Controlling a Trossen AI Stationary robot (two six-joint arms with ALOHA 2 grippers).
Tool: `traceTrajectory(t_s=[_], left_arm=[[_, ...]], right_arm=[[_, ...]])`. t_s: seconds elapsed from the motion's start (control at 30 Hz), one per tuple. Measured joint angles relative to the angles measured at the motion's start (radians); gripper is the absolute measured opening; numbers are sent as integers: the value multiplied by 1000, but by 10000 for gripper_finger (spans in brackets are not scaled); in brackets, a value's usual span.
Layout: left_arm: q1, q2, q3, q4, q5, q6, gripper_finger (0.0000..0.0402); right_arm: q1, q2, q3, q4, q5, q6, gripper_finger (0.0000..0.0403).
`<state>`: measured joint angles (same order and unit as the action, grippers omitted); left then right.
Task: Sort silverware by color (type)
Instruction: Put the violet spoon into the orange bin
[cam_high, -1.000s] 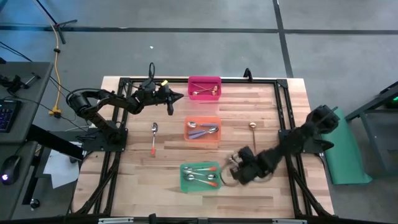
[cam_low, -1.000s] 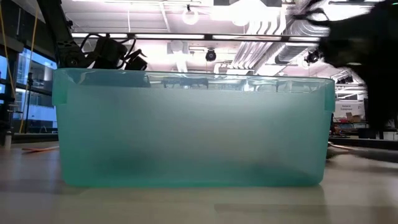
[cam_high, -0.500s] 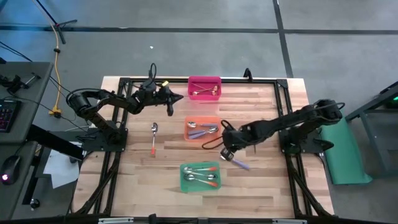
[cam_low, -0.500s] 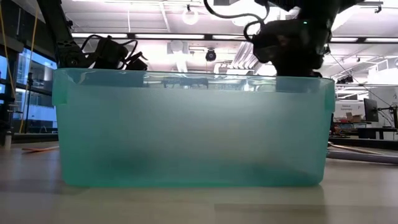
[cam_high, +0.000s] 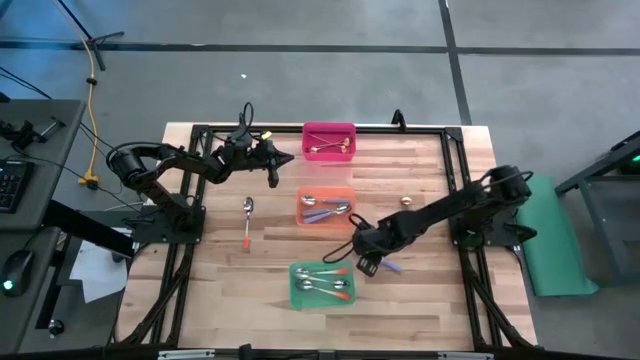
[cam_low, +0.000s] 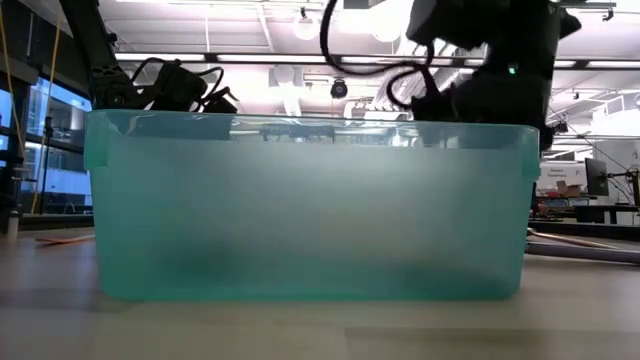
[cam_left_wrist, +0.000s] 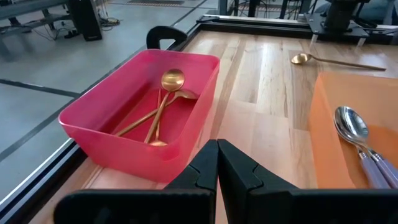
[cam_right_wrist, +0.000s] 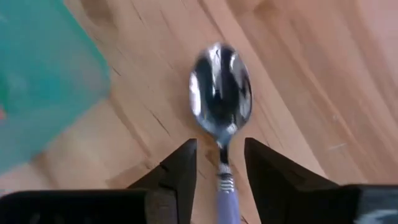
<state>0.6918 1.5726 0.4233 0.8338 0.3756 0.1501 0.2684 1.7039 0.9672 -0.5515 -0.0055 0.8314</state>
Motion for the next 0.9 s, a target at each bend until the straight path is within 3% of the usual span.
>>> traceTrajectory(t_s=[0.3,0.73,0.9], left_arm=[[0,0,-1,-4,0,-8,0],[0,0,-2,-29,0,-26,0],[0,0,-2,-51,0,-37,0]], right_arm=[[0,55,4,-11,1,-46,88],[-22,59,3,-19,-29,-87,8],[-22,45,0,-18,-30,-98,4]])
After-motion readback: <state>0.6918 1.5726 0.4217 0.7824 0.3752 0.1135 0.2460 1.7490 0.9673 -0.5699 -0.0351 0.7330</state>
